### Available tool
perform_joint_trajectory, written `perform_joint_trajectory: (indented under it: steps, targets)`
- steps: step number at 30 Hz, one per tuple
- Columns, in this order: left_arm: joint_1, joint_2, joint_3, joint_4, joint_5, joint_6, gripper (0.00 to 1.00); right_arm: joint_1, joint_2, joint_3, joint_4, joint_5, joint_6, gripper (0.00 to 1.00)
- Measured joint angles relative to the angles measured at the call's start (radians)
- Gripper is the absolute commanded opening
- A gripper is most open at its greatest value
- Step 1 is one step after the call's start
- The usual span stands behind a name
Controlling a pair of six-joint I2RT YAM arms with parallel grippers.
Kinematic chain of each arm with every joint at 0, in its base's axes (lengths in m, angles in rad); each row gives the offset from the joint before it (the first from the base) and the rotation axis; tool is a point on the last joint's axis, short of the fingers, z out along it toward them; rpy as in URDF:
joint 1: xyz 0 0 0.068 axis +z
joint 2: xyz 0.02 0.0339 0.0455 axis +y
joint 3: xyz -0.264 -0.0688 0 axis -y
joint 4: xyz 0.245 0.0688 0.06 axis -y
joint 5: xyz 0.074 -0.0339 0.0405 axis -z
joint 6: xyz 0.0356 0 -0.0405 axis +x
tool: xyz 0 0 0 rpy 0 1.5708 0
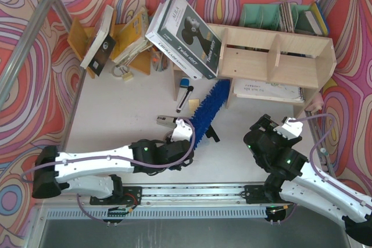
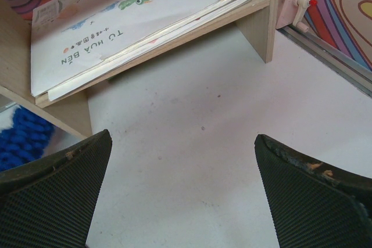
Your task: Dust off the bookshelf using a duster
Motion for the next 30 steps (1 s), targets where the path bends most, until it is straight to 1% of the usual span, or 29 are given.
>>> perform_joint_trajectory:
  steps: [12, 20, 25, 30]
  targets:
    - [-0.002, -0.171, 0.031, 0.035, -0.087, 0.039, 0.0, 0.0, -0.002, -0.004, 0.0, 0.0, 0.0, 0.99]
    - [-0.003, -0.211, 0.031, 0.041, -0.132, 0.052, 0.0, 0.0, -0.002, -0.005, 0.0, 0.0, 0.0, 0.99]
    - [-0.003, -0.222, 0.031, 0.006, -0.175, 0.04, 0.0, 0.0, -0.001, -0.006, 0.0, 0.0, 0.0, 0.99]
    - [-0.002, -0.253, 0.031, -0.093, -0.262, -0.024, 0.0, 0.0, 0.0, -0.005, 0.001, 0.0, 0.0, 0.99]
